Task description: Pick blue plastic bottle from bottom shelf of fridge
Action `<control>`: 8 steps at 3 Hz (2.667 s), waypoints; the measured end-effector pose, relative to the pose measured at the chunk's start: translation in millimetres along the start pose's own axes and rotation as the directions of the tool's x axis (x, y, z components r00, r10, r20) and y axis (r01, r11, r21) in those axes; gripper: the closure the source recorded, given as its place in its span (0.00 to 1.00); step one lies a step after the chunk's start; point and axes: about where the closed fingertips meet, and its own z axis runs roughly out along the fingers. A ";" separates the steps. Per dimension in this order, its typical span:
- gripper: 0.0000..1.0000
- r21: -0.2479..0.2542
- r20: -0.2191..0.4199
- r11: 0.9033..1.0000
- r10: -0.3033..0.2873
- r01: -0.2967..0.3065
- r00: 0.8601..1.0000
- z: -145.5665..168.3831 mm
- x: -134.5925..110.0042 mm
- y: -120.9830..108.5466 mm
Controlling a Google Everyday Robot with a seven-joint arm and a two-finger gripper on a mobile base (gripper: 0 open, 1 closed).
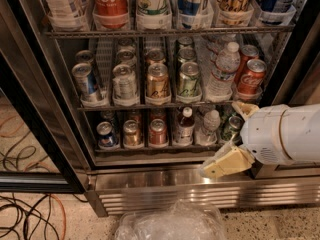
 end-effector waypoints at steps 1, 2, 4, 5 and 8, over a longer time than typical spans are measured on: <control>0.00 -0.017 0.000 1.000 0.021 -0.021 1.000 1.9 2.4 -2.4; 0.00 -0.021 0.045 0.998 0.068 -0.067 0.997 14.1 14.3 5.8; 0.00 0.047 0.219 0.982 0.169 -0.183 0.961 43.0 25.8 30.2; 0.00 0.103 0.294 0.953 0.244 -0.284 0.924 59.6 45.2 35.4; 0.00 0.181 0.470 0.769 0.481 -0.614 0.740 80.8 99.1 27.9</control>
Offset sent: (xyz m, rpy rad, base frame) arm -0.0052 0.0064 -0.0414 0.2262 0.0067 -0.0802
